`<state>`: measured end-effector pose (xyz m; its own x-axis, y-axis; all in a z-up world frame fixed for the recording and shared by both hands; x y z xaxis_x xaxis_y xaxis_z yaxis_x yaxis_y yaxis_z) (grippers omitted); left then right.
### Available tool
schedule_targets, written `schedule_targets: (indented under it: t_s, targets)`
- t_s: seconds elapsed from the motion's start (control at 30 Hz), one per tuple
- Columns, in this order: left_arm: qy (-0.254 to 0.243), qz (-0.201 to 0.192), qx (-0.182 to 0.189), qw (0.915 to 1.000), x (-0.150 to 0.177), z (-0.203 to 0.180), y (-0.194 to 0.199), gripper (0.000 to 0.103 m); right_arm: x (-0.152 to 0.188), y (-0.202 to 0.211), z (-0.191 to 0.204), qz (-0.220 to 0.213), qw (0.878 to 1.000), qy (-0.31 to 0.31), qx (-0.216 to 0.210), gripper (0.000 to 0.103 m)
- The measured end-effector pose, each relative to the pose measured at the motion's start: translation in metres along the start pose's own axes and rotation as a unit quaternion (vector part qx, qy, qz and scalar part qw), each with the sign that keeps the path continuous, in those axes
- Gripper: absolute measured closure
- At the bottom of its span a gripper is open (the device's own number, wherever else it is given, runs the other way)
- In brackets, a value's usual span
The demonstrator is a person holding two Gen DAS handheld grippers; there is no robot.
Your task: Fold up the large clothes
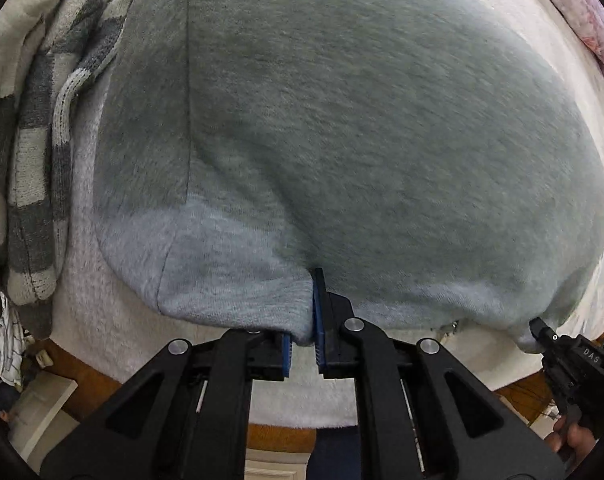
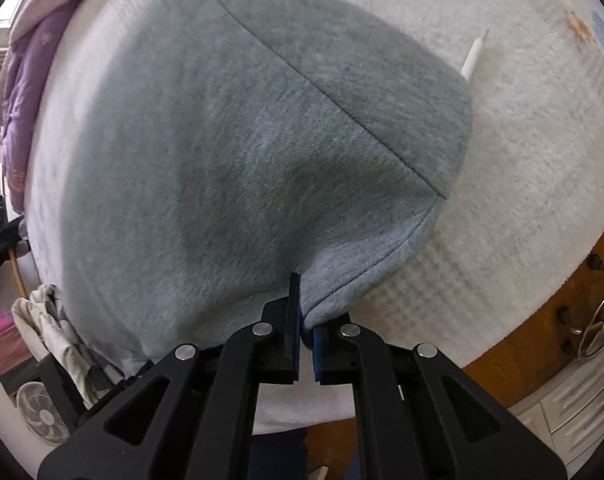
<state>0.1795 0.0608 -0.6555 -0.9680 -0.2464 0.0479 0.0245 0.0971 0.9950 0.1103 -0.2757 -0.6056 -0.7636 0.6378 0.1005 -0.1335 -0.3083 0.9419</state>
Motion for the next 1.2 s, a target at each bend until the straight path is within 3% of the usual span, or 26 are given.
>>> schedule_targets:
  t_s: [0.1,0.17,0.23,0.27,0.37,0.47,0.57,0.67,0.73,0.8,0.93,1.03,1.07,1.2]
  targets:
    - [-0.02,0.001,-0.002,0.9998,-0.006,-0.004,0.0,0.088,-0.006,0.002,0.015,0.006,0.999,0.037,0.012,0.095]
    - [-0.03,0.004,-0.002,0.9995,-0.018,-0.008,0.005,0.075,-0.009,0.014,0.029,0.001,0.998,0.063,0.013,0.09]
    - [-0.028,0.014,0.0,0.9995,-0.018,-0.005,0.014,0.031,-0.009,0.032,0.038,-0.002,0.996,0.085,0.03,0.073]
    - [-0.02,0.023,0.007,0.9995,-0.017,-0.002,0.022,0.03,-0.007,0.04,0.038,-0.004,0.995,0.093,0.034,0.067]
    - [-0.005,0.028,0.03,0.9991,-0.018,0.003,0.046,0.03,-0.006,0.062,0.046,0.0,0.993,0.116,0.038,0.066]
    - [-0.015,-0.015,0.033,0.9992,-0.033,0.001,0.073,0.03,-0.013,0.08,0.054,-0.014,0.991,0.133,0.015,0.066]
    - [-0.034,-0.072,0.024,0.9965,-0.065,-0.008,0.085,0.03,-0.034,0.09,0.079,-0.055,0.984,0.169,0.009,0.075]
    - [-0.04,-0.104,0.01,0.9937,-0.107,-0.013,0.072,0.03,-0.067,0.082,0.103,-0.092,0.977,0.192,0.005,0.093]
    - [-0.05,-0.11,-0.022,0.9924,-0.136,-0.015,0.057,0.03,-0.091,0.071,0.109,-0.109,0.972,0.207,0.014,0.101]
    - [-0.051,-0.107,-0.023,0.9927,-0.147,-0.019,0.041,0.027,-0.108,0.058,0.113,-0.129,0.966,0.22,0.029,0.102]
    - [-0.033,-0.097,-0.026,0.9944,-0.161,-0.016,0.007,0.013,-0.135,0.024,0.095,-0.114,0.969,0.213,0.047,0.103]
    - [-0.011,-0.095,-0.015,0.9953,-0.173,-0.014,-0.002,0.011,-0.145,-0.008,0.064,-0.077,0.98,0.175,0.061,0.103]
    - [-0.006,-0.095,-0.015,0.9953,-0.175,-0.011,-0.003,0.011,-0.149,-0.013,0.056,-0.074,0.983,0.161,0.044,0.103]
    - [0.005,-0.097,-0.022,0.995,-0.181,-0.012,-0.002,0.008,-0.155,-0.009,0.061,-0.055,0.985,0.159,0.047,0.103]
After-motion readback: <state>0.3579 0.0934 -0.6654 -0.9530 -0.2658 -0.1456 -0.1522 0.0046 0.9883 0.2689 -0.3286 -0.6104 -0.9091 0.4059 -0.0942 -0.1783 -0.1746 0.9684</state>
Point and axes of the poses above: each gripper's, at about its wrist camera, not at the fingertips, and y roughly against the way its jaws point, z to its left, x to its underside, the point moved 3 cm from there along -y, roughly the way its jaws point, and after that the axes turned 6 degrees about -z, right-handed, at the moved point
